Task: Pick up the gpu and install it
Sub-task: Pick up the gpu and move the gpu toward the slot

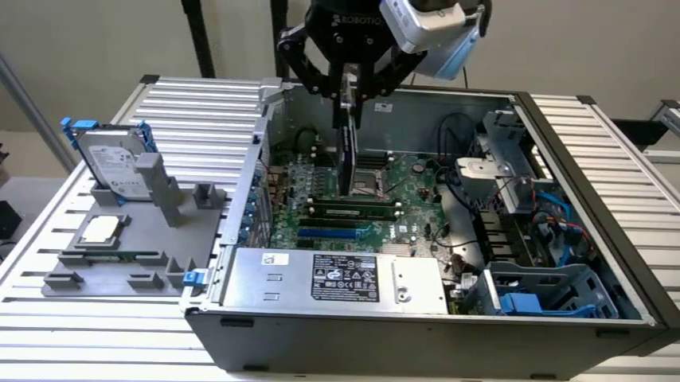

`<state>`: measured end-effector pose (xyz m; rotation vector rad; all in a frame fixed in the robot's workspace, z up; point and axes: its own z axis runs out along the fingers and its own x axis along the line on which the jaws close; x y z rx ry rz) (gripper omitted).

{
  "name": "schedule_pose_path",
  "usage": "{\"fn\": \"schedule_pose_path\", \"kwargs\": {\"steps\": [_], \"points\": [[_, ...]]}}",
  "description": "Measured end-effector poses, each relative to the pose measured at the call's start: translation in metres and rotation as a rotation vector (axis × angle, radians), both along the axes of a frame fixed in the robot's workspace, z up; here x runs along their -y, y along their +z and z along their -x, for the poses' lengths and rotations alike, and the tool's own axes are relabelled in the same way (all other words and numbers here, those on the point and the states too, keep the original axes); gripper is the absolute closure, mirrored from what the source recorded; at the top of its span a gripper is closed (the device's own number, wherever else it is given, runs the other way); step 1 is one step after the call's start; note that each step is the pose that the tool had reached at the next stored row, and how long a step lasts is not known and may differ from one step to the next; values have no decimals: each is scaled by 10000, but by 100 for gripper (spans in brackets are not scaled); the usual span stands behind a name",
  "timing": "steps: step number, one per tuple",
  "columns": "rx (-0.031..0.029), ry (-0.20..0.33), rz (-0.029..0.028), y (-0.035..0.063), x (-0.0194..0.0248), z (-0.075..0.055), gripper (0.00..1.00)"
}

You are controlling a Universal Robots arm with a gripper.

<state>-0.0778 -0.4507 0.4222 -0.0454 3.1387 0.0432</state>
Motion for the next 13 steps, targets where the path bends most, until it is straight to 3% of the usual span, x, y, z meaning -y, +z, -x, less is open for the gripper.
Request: {"fn": "schedule_pose_path", "kwargs": {"steps": [3, 5, 7, 13], "points": [[-1, 0, 108, -30, -49, -68, 100], [-3, -2, 146, -57, -88, -97, 100], [-4, -41, 151, -93, -111, -115, 100], [-10, -593, 151, -198, -114, -160, 100]]}}
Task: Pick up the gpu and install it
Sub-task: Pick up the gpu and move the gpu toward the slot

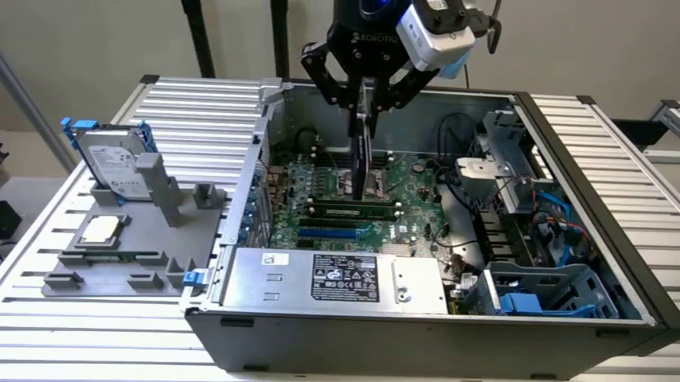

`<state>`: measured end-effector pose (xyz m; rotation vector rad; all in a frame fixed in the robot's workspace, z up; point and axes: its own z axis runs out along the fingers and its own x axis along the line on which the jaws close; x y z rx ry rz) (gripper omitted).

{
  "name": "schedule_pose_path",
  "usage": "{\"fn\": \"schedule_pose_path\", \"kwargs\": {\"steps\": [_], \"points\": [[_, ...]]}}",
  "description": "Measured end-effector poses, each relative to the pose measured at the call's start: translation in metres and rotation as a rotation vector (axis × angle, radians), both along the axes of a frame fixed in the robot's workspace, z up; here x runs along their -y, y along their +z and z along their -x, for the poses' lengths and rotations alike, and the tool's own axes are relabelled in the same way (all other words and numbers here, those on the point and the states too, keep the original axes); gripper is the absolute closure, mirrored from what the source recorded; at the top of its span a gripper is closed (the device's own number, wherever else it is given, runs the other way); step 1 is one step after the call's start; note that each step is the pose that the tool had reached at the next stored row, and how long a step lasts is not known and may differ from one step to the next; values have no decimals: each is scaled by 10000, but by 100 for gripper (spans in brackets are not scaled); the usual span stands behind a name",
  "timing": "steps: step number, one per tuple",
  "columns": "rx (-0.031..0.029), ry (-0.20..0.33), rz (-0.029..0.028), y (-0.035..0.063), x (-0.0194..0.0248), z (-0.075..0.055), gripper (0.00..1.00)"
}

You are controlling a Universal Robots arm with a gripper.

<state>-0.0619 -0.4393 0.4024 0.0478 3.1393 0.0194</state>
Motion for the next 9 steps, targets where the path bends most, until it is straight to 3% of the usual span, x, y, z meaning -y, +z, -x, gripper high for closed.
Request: {"fn": "schedule_pose_path", "kwargs": {"steps": [9], "points": [[-21, -7, -2, -3, 0, -8, 100]]}}
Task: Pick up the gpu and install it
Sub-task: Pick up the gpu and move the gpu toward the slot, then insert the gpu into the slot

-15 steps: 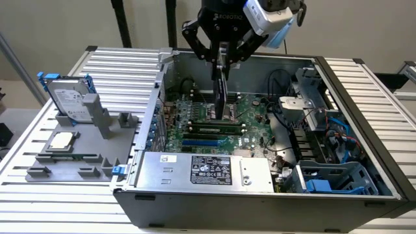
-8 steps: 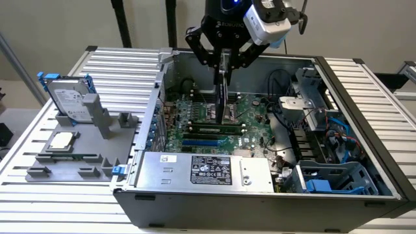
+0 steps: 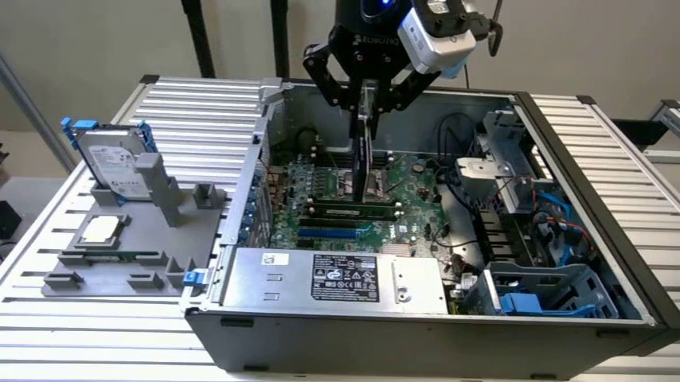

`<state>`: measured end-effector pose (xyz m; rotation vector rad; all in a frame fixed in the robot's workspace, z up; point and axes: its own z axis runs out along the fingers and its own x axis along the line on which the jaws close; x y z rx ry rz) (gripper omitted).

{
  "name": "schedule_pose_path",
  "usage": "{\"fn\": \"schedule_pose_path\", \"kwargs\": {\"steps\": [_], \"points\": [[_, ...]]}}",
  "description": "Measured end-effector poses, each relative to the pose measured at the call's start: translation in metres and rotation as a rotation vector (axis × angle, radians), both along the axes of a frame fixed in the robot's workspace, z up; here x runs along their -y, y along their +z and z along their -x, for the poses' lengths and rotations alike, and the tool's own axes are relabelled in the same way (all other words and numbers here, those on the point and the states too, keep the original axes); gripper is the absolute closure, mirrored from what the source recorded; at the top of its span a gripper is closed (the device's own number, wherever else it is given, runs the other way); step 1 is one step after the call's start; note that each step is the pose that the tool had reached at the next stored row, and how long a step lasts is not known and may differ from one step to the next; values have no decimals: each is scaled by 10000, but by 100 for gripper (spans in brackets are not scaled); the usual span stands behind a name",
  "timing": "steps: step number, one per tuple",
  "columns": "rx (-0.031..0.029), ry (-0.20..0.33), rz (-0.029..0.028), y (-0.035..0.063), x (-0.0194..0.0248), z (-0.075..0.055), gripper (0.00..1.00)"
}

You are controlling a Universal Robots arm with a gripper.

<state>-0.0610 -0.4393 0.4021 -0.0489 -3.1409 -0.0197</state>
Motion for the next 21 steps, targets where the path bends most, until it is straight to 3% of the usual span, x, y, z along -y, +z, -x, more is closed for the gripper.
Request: {"fn": "schedule_pose_path", "kwargs": {"steps": [10, 21], "points": [[0, 51, 1, -4, -2, -1, 100], [6, 2019, -1, -45, -2, -1, 100]]}}
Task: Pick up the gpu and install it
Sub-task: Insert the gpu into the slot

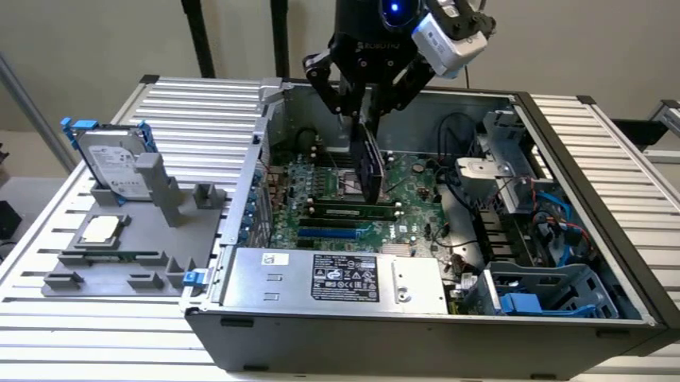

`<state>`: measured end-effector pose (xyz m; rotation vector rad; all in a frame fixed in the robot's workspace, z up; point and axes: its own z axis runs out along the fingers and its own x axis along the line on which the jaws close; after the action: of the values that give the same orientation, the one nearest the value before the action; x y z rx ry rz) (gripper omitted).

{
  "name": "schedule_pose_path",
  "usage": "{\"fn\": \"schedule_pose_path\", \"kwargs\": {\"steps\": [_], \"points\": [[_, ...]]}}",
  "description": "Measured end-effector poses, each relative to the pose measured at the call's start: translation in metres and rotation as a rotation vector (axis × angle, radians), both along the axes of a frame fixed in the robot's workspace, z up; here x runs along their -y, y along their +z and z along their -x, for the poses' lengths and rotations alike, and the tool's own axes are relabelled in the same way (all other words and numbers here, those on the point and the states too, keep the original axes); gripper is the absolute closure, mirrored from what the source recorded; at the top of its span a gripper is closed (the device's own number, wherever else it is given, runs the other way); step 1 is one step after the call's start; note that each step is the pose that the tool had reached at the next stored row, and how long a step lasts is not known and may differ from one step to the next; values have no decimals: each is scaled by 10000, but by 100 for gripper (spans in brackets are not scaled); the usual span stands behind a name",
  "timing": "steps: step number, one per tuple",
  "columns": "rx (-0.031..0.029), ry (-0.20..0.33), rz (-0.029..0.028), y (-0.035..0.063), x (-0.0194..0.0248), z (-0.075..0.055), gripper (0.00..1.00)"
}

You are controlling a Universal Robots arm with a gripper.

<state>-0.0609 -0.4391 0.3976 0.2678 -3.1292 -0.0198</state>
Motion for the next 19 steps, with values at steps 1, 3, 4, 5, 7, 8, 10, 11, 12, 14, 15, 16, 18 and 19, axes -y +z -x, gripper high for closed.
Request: {"fn": "schedule_pose_path", "kwargs": {"steps": [1, 3, 4, 5, 7, 8, 10, 11, 12, 14, 15, 16, 18, 19], "points": [[0, 186, 0, -5, 0, 0, 100], [1, 540, 0, -16, 0, 0, 100], [3, 736, 0, -22, 0, 0, 100], [5, 904, 0, -27, 0, 0, 100], [10, 1270, 1, -38, 0, 0, 100], [13, 1450, 1, -44, 0, 0, 100], [18, 1826, 0, -55, 0, 0, 100], [20, 2007, 0, -61, 0, 0, 100], [19, 2180, 1, -66, 0, 0, 100], [20, 2539, 0, -80, 0, 0, 100], [19, 2735, 0, -87, 0, 0, 100], [20, 2905, 0, -94, 0, 0, 100], [20, 3276, -1, -109, 0, 0, 100], [20, 3455, -1, -116, 0, 0, 100]]}}
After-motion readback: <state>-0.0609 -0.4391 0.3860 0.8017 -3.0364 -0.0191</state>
